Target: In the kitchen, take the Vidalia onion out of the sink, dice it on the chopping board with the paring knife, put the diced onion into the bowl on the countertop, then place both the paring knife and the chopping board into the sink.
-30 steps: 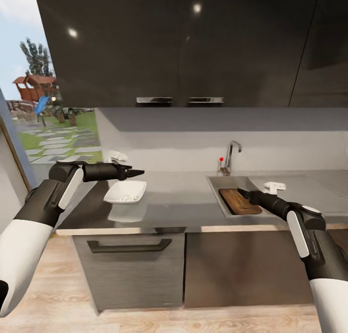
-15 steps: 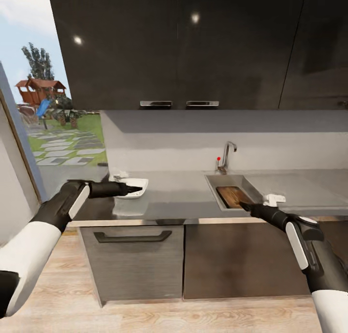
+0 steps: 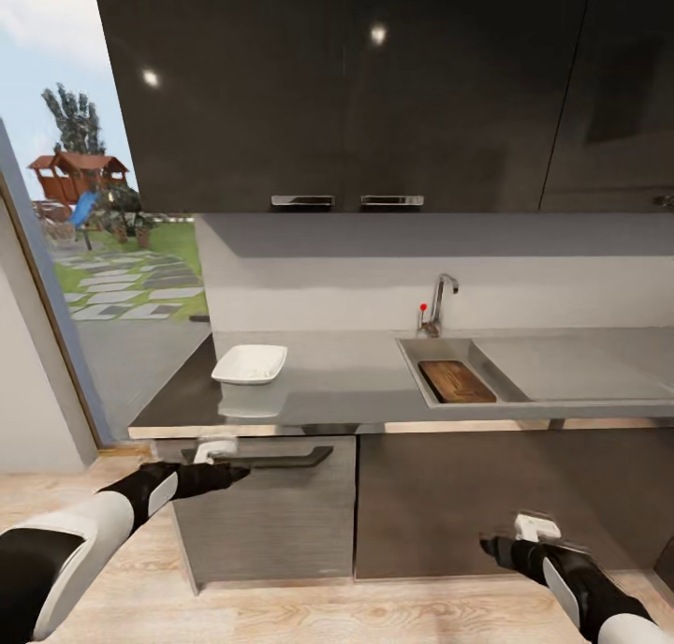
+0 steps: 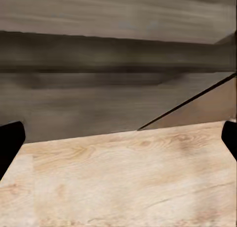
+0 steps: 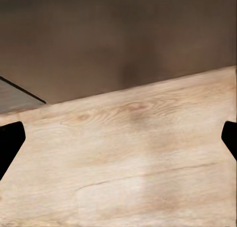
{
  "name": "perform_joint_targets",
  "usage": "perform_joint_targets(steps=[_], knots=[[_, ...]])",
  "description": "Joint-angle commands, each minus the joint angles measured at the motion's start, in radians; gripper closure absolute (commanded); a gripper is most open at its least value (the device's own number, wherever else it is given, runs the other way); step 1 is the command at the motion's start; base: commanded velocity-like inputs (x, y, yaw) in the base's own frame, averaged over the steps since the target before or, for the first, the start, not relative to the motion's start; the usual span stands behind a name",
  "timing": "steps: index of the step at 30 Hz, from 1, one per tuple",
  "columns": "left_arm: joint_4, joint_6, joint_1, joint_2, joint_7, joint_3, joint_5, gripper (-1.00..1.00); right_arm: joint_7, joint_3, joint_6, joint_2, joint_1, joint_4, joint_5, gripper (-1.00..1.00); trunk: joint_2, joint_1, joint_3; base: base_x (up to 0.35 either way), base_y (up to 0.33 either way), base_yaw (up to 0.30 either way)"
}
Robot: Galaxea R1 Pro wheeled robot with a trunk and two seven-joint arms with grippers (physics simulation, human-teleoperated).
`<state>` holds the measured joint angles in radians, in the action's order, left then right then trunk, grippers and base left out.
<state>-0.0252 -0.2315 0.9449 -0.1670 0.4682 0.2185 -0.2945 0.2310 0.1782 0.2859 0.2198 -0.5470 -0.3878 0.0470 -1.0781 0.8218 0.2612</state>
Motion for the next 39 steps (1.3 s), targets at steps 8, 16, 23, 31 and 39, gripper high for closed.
perform_joint_targets(steps=[8,16,23,31,39], knots=[[0.005,0.040,-0.136,0.001,-0.075,0.003,-0.013,-1.00,-0.200,0.006,-0.003,-0.020,-0.001,0.173,0.001,-1.00,-0.001,0.000,0.001,0.000,0.000,0.000],[0.005,0.038,-0.312,0.014,-0.184,0.004,-0.012,-1.00,-0.281,0.006,-0.098,-0.033,0.002,0.406,0.001,-1.00,-0.001,0.000,0.001,0.000,0.000,0.000],[0.005,0.039,-0.550,0.017,-0.424,0.003,-0.014,-1.00,-0.331,0.006,-0.174,-0.057,0.149,0.464,0.001,-1.00,-0.001,0.000,0.001,0.000,0.000,0.000],[0.006,0.041,-0.785,0.021,-0.481,0.001,-0.015,-1.00,-0.343,0.006,-0.186,-0.070,0.409,0.467,0.001,-1.00,-0.001,0.000,0.001,0.000,0.000,0.000],[0.008,0.045,-0.936,0.020,-0.485,0.000,-0.017,-1.00,-0.343,0.006,-0.249,-0.077,0.573,0.467,0.001,-1.00,-0.001,0.000,0.001,0.000,0.000,0.000]])
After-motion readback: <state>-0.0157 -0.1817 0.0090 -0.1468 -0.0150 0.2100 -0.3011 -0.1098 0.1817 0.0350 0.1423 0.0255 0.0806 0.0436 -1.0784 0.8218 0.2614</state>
